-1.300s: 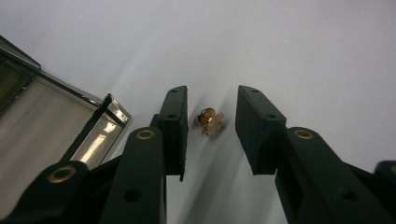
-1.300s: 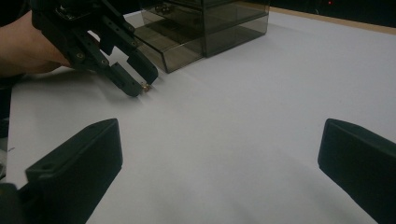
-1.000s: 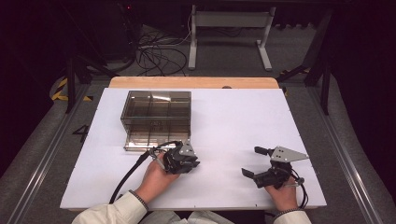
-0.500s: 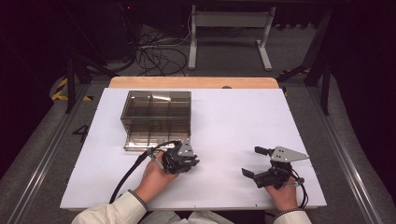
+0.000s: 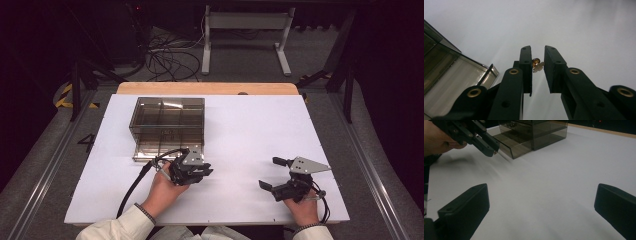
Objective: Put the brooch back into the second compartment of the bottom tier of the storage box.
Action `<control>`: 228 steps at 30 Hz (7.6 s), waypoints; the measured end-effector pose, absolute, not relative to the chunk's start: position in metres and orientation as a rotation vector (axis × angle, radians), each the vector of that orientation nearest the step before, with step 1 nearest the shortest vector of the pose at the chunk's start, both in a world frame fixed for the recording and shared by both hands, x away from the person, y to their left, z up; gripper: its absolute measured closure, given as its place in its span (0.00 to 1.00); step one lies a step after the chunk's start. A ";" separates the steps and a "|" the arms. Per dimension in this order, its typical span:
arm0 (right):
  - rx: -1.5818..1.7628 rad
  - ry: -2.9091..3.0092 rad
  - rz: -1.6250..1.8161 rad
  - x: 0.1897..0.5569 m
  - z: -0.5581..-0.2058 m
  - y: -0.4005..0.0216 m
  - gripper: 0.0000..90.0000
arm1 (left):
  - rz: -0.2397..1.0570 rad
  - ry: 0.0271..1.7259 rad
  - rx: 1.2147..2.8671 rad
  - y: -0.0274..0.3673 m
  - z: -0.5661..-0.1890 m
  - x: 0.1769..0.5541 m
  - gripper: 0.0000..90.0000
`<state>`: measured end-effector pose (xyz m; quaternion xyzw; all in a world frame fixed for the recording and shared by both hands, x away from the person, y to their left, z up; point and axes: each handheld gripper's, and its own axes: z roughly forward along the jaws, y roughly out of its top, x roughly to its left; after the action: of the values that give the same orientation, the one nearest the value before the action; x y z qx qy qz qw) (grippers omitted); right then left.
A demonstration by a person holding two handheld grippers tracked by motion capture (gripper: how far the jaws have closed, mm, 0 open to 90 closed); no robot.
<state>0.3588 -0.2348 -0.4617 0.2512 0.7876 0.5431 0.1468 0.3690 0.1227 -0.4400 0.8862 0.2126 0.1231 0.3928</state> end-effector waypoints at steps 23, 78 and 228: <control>0.721 2.268 1.562 0.359 -0.462 -0.235 0.01 | 0.323 0.537 2.131 0.137 -0.423 0.365 0.86; 0.718 2.271 1.565 0.359 -0.462 -0.235 0.01 | 0.439 0.704 2.116 0.207 -0.395 0.385 0.86; 0.704 2.293 1.607 0.365 -0.463 -0.233 0.00 | 0.374 0.664 1.960 0.253 -0.387 0.357 0.22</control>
<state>0.3646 -0.2327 -0.4625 0.2417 0.7878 0.5522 0.1266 0.3574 0.2533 -0.3872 0.8091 0.2741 0.1543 0.4964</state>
